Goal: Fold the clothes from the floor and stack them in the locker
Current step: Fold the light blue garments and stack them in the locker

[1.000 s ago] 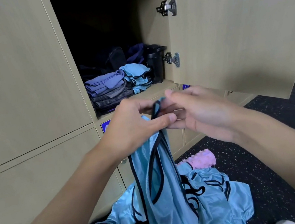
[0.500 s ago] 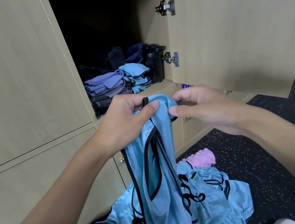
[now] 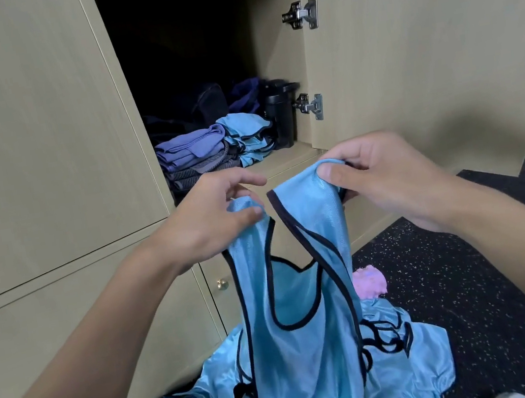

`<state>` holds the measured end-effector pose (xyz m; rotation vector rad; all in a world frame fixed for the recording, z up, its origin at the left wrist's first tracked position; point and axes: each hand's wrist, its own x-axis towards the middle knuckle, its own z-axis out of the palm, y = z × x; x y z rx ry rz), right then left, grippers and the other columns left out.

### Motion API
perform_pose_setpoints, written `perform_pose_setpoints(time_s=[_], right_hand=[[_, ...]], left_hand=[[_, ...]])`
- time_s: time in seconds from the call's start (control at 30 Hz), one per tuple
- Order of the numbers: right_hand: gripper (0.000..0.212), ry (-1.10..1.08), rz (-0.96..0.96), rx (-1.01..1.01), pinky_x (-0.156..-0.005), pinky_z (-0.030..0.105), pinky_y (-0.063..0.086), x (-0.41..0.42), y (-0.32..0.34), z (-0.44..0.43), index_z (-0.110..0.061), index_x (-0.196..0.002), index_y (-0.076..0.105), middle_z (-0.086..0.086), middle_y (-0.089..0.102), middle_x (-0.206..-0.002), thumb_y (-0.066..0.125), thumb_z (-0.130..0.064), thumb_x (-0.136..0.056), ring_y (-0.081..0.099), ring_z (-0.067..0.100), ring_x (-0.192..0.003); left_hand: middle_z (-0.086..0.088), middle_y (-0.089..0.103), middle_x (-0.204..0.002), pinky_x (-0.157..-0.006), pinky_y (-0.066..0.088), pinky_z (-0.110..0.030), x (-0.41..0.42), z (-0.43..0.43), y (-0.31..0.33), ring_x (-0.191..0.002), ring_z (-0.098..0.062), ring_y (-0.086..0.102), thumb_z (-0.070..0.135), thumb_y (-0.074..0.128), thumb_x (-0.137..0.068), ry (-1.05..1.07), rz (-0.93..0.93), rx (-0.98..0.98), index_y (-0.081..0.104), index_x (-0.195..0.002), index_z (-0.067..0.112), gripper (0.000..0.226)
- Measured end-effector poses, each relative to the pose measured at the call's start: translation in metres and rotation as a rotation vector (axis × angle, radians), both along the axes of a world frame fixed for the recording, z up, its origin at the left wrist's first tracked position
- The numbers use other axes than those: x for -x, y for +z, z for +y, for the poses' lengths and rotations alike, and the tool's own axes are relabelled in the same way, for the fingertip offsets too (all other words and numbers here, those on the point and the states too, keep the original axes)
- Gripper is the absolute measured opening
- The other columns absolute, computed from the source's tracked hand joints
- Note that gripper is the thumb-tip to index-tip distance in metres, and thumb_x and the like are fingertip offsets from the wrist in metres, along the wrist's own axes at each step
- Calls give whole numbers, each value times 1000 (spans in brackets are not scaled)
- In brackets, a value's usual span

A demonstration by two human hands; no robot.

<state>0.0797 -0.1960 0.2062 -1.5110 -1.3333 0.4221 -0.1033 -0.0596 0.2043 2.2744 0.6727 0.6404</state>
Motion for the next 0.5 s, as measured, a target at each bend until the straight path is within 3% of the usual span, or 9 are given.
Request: perform_pose_setpoints(time_s=[0.1, 0.2, 0.37, 0.43, 0.5], right_hand=[[16, 135, 26, 15, -77, 24, 54, 4, 9, -7, -9, -94, 75, 5, 77, -91, 59, -10, -96, 68, 10, -81], [14, 277, 90, 69, -75, 19, 51, 15, 11, -9, -10, -94, 74, 2, 76, -89, 62, -15, -89, 67, 7, -80], [9, 39, -63, -14, -102, 33, 46, 26, -8, 7, -21, -90, 79, -7, 69, -110, 71, -17, -90, 63, 5, -106], [11, 54, -54, -16, -97, 25, 48, 29, -10, 8, -19, -92, 79, -7, 73, -105, 68, -16, -91, 65, 3, -101], [14, 46, -83, -27, -82, 25, 49, 30, -10, 9, -12, -91, 78, 3, 75, -93, 64, -14, -94, 64, 4, -82]], left_hand=[[7, 73, -99, -101, 51, -31, -1, -3, 1, -95, 0, 67, 4, 68, -91, 4, -68, -12, 65, -108, 28, 30], [8, 77, -90, -92, 57, -34, -5, -11, 2, -88, -9, 72, 2, 70, -89, 7, -230, 20, 68, -102, 18, 21], [6, 78, -84, -81, 59, -27, -10, -25, 8, -85, -16, 74, 2, 77, -84, -1, -434, 62, 68, -100, 9, 20], [4, 78, -85, -82, 60, -30, -11, -27, 9, -85, -19, 75, 1, 78, -82, -7, -462, 73, 68, -98, 10, 21], [-1, 78, -89, -80, 60, -28, -11, -25, 10, -80, -17, 74, -1, 78, -81, -18, -467, 84, 68, -96, 11, 21]])
